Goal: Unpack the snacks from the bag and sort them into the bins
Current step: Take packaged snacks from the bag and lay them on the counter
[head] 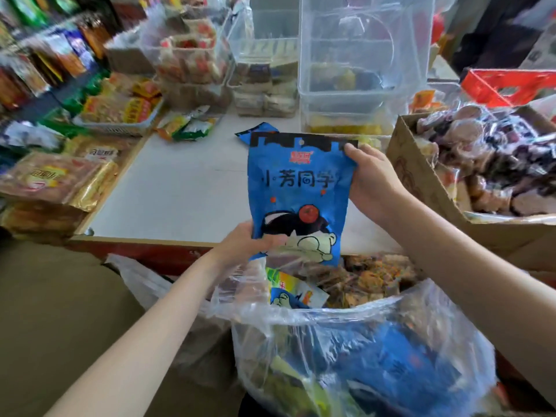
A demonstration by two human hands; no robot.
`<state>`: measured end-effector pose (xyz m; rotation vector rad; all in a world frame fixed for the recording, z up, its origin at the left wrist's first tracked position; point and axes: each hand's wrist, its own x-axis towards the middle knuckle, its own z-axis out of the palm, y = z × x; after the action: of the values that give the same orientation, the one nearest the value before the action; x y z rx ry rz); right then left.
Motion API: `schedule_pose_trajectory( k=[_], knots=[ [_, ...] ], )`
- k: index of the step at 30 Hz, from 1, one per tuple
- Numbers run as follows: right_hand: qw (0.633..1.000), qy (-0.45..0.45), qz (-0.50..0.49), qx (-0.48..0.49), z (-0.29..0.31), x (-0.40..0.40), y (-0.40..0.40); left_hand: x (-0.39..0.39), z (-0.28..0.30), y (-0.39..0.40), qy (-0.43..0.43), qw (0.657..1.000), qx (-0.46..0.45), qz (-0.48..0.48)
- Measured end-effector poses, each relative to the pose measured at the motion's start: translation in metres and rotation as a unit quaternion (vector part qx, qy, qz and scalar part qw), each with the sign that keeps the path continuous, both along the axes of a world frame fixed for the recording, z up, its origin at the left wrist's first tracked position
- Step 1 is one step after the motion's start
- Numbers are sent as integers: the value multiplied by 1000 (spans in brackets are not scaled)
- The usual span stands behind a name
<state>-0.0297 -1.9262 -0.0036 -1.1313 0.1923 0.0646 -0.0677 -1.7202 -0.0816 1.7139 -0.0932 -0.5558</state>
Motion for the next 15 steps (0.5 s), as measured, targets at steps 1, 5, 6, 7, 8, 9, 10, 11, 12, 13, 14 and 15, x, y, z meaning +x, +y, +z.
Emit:
schedule_pose_trajectory(
  k=[1, 5, 6, 7, 8, 9, 10, 11, 12, 13, 14, 15],
  knots=[
    [999, 2, -16, 30, 0, 10, -1, 5, 3, -3, -5, 1000, 2, 15],
    [991, 19, 57, -116, -12, 35, 2, 36, -1, 4, 38, 994, -52, 92],
    [971, 33, 122, -204, -22, 37, 4, 46, -4, 8, 58, 987, -82, 122],
    [947, 53, 184, -258, -33, 38, 9, 56, -6, 13, 78, 979, -106, 157],
    [934, 70, 231, -262, -43, 40, 17, 68, -9, 18, 93, 970, -117, 190],
    [936, 78, 253, -233, -54, 45, 27, 81, -12, 24, 106, 965, -114, 212],
    [949, 82, 243, -187, -65, 55, 39, 94, -15, 30, 119, 962, -107, 221],
    [963, 93, 210, -138, -74, 69, 52, 108, -19, 37, 131, 961, -99, 222],
    [974, 108, 173, -99, -82, 85, 63, 122, -23, 44, 137, 961, -90, 221],
    [980, 123, 140, -71, -92, 103, 74, 136, -27, 52, 138, 961, -80, 225],
    [982, 141, 118, -46, -101, 121, 85, 152, -32, 60, 133, 960, -68, 237],
    [981, 163, 100, -26, -110, 139, 95, 169, -37, 69, 126, 958, -51, 253]
  ],
)
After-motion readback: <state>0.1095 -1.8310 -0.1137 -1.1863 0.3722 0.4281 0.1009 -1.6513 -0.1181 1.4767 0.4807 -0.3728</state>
